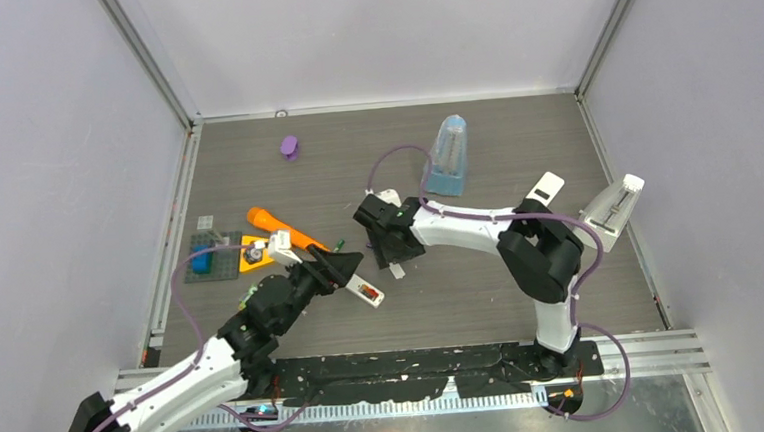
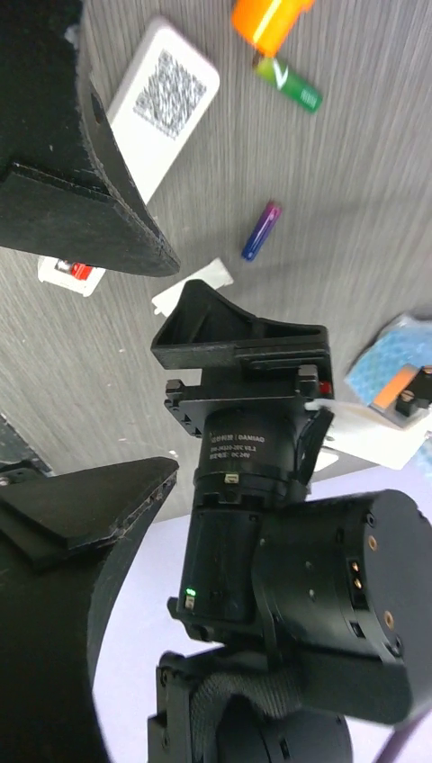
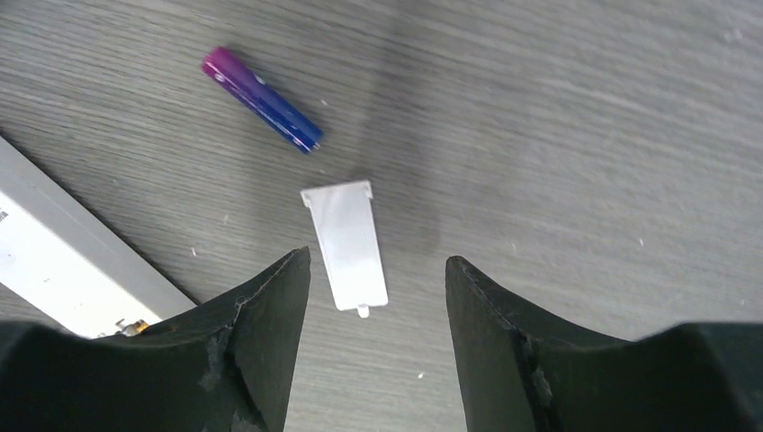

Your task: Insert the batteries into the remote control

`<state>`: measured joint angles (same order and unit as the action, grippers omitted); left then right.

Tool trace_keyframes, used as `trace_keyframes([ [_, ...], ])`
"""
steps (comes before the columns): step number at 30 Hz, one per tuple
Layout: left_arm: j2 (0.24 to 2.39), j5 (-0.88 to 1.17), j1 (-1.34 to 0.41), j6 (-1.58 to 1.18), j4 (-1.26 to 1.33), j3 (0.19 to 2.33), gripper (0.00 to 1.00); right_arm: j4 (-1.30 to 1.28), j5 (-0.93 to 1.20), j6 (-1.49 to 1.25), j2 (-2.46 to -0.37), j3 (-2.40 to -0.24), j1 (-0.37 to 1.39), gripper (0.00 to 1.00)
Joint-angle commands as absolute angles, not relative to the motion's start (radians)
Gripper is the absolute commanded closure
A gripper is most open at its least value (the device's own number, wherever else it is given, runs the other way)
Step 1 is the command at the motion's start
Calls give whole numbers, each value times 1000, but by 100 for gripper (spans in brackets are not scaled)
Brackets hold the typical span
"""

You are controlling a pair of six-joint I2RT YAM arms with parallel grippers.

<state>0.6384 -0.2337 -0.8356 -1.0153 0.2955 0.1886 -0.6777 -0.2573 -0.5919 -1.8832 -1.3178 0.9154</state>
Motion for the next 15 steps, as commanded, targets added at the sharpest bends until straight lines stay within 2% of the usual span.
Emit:
trace_keyframes([
  [1, 488, -417, -838, -1026, 121, 155, 25, -617, -281, -450, -1921, -1398, 926, 37],
  [8, 338, -479, -838, -1052, 22, 121, 24, -620, -280, -396, -1999, -1456, 925, 33],
  [15, 330, -472, -838, -1067, 11, 114, 23, -625, -216, -404, -2037, -1456, 906, 40],
])
